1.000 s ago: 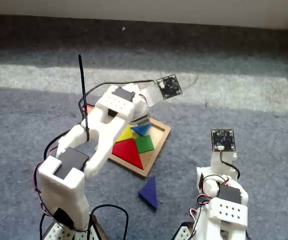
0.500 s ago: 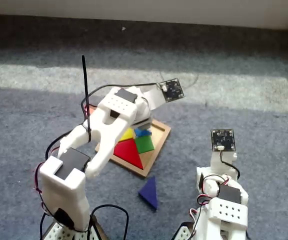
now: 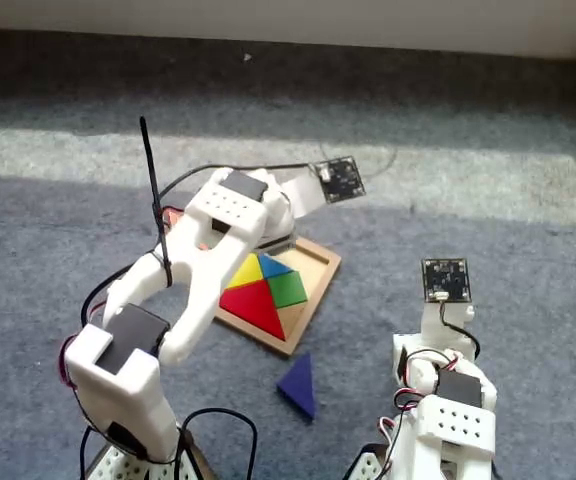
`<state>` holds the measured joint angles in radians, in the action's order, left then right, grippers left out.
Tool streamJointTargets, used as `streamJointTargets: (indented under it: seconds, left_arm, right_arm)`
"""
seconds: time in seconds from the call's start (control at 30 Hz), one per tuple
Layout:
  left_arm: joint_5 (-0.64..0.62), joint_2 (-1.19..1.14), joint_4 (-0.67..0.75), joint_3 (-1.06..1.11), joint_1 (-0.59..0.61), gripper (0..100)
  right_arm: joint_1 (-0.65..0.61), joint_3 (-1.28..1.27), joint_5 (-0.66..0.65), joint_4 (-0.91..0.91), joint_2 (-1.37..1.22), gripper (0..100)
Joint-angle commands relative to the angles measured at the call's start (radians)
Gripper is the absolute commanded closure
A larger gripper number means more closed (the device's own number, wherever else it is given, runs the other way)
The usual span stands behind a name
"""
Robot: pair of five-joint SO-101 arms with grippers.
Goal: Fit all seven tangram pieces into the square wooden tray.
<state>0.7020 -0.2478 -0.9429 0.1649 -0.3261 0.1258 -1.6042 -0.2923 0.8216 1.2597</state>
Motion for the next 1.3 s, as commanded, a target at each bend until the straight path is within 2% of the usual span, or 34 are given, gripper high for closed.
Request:
streamJointTargets:
  seconds: [0.0,0.2,0.33,0.57,0.7,0.9,1.0,1.27]
  left_arm:
    - [-0.152,0.102,0.0,-0.012,0.064,80]
    - [-0.485,0.229,0.046,-0.015,0.206,74]
    - [-0.6,0.308,0.008,-0.015,0.312,73]
    - [-0.608,0.24,-0.064,-0.016,0.43,73]
    - [-0.608,0.128,-0.1,-0.053,0.443,70]
    - [-0.631,-0.081,-0.278,-0.251,0.447,68]
    - [-0.686,-0.193,-0.324,-0.351,0.46,68]
    - [-0.694,-0.456,-0.465,-0.624,0.463,68]
  right_arm:
    - [0.007,-0.001,-0.012,-0.018,0.01,96.4]
    - [0.007,-0.001,-0.012,-0.018,0.01,96.4]
    - [0.007,-0.001,-0.012,-0.018,0.01,96.4]
    - [0.007,-0.001,-0.012,-0.018,0.01,96.4]
    - [0.007,-0.001,-0.012,-0.018,0.01,96.4]
    - [0.007,-0.001,-0.012,-0.018,0.01,96.4]
    - [0.007,-0.001,-0.012,-0.018,0.01,96.4]
    - [0.01,-0.001,-0.012,-0.018,0.01,96.4]
